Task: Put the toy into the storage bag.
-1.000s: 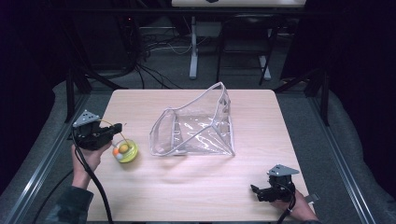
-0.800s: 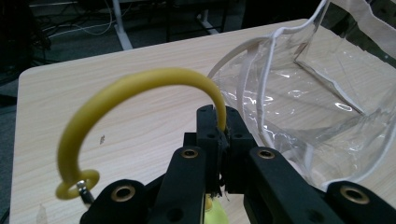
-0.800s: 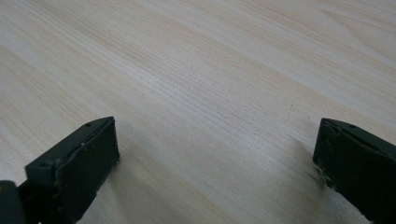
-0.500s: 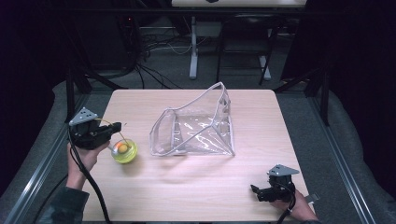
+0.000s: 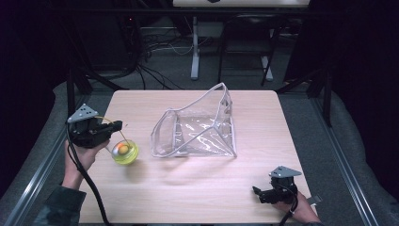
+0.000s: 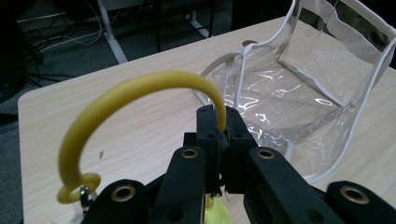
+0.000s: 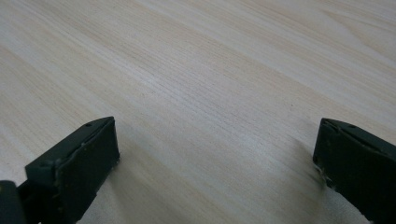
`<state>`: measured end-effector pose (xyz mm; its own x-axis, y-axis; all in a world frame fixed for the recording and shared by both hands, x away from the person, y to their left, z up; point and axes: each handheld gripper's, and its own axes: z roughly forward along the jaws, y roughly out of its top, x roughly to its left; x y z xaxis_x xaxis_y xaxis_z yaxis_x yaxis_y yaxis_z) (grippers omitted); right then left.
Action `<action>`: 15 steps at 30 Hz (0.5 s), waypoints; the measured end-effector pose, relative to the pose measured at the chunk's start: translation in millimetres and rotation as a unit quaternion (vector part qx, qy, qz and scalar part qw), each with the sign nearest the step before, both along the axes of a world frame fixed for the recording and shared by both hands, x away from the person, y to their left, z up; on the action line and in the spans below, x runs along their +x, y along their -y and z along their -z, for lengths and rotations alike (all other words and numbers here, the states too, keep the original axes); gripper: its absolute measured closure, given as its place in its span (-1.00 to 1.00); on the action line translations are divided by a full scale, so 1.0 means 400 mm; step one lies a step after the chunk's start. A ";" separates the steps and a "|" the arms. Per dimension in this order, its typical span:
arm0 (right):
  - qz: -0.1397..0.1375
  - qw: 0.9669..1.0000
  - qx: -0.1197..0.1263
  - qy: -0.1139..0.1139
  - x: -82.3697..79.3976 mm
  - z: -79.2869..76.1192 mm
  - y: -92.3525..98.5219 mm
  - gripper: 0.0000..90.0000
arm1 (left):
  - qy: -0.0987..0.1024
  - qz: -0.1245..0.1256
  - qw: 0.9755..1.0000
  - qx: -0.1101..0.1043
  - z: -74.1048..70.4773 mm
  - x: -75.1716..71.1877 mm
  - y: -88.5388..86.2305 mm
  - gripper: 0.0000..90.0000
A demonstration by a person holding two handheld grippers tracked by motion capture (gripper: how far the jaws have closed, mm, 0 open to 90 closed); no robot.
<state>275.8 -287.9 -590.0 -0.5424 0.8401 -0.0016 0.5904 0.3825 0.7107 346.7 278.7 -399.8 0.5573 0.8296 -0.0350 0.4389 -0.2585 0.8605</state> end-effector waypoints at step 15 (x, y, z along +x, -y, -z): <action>0.000 1.000 0.000 0.000 0.000 0.000 0.000 -1.00 | 0.013 0.016 1.000 0.012 -0.063 0.006 0.016 0.96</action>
<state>275.7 -287.9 -590.0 -0.5423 0.8402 -0.0023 0.5906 0.3832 0.7102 349.1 272.2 -374.7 0.5838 0.8119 -0.0008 0.4071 -0.2919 0.8655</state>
